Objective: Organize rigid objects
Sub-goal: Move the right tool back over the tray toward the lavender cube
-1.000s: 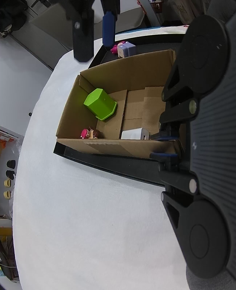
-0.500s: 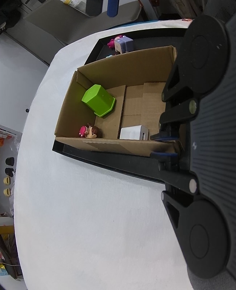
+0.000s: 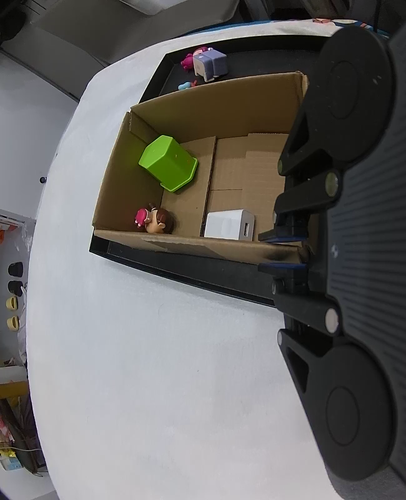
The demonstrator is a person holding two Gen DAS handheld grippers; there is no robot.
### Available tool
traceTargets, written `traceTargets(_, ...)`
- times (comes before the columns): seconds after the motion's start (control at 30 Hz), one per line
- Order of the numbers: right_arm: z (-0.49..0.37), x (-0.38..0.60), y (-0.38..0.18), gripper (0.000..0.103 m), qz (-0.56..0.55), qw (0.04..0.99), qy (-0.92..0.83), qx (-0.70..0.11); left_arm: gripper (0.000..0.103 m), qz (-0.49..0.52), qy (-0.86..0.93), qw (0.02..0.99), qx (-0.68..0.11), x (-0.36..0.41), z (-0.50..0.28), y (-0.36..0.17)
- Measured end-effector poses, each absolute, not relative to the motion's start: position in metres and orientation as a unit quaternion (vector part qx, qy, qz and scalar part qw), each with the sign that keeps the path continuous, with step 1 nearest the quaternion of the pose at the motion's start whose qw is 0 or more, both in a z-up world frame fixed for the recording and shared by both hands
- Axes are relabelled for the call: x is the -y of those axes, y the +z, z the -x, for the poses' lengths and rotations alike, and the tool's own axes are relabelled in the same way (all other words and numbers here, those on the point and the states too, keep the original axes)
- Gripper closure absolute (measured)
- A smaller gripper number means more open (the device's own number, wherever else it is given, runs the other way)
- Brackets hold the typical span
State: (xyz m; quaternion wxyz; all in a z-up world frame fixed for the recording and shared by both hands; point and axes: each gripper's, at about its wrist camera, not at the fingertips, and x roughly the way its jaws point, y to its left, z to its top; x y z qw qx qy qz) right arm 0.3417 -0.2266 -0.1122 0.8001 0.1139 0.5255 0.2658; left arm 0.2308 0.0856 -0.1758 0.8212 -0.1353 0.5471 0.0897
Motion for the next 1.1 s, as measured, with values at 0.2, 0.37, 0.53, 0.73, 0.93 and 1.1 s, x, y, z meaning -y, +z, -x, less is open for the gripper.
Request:
traceTargets(0.2,-0.346,0.258,-0.130,0.012,-0.150,0.801,0.255,-0.520,0.092,0.126,0.099,0.820,-0.550,-0.083,-0.232,-0.175)
traceTargets(0.37,-0.354,0.277,-0.137,0.012,-0.176,0.800,0.233,-0.525,0.092,0.117,0.103,0.823,-0.546,-0.081,-0.231,-0.176)
traceTargets(0.53,-0.363,0.295,-0.146,0.012,-0.200,0.802,0.206,-0.524,0.092,0.106,0.101,0.826,-0.545,-0.079,-0.231,-0.175)
traceTargets(0.73,-0.378,0.309,-0.166,0.012,-0.232,0.800,0.157,-0.531,0.094,0.101,0.102,0.827,-0.544,-0.076,-0.231,-0.175)
traceTargets(0.93,-0.391,0.315,-0.186,0.020,-0.259,0.797,0.147,-0.525,0.094,0.099,0.100,0.827,-0.544,-0.076,-0.231,-0.175)
traceTargets(1.1,-0.402,0.305,-0.204,0.033,-0.235,0.794,0.153,-0.539,0.094,0.102,0.103,0.827,-0.543,-0.078,-0.230,-0.177)
